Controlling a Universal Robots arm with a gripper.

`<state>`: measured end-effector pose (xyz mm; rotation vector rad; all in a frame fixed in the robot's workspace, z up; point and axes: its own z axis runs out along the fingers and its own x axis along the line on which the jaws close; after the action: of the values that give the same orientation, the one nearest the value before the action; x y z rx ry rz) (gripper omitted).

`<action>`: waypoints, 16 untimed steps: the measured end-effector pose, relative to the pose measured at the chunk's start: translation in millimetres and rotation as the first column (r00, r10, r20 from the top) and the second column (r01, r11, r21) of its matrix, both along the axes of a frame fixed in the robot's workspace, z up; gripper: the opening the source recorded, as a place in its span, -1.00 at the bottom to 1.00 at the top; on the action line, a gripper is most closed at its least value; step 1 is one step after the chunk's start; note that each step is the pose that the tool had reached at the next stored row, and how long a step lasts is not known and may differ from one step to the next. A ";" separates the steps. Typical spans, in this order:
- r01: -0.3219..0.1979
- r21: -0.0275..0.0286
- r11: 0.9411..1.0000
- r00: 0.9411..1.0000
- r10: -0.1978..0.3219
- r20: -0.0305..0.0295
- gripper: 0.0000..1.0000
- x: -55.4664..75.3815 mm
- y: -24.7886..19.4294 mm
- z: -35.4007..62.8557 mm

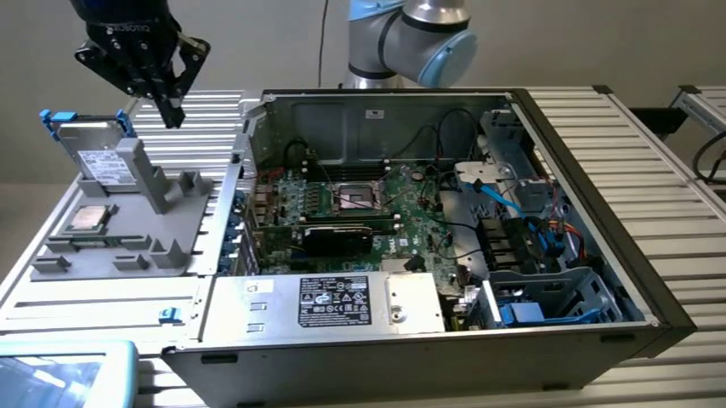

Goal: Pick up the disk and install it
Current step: 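Reach for the disk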

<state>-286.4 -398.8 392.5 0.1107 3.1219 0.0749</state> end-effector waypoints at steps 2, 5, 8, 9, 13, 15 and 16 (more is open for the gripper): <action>0.000 0.000 1.000 1.000 0.000 -0.001 -0.79 -9.1 0.0 0.0; 0.000 0.000 1.000 1.000 0.000 -0.003 -0.79 -22.6 0.2 0.0; 0.000 0.000 1.000 1.000 0.000 -0.007 -0.79 -33.9 4.2 0.0; 0.000 0.000 1.000 1.000 0.000 -0.007 -0.79 -36.5 6.8 0.0; 0.000 -0.001 1.000 1.000 0.000 -0.009 -0.79 -39.9 20.5 0.0; 0.000 -0.004 1.000 1.000 0.000 -0.009 -0.79 -39.9 26.3 -0.2; 0.000 -0.006 1.000 1.000 0.000 -0.009 -0.79 -39.9 29.3 -0.2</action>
<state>-326.3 -369.5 392.3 0.1114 3.1304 0.0648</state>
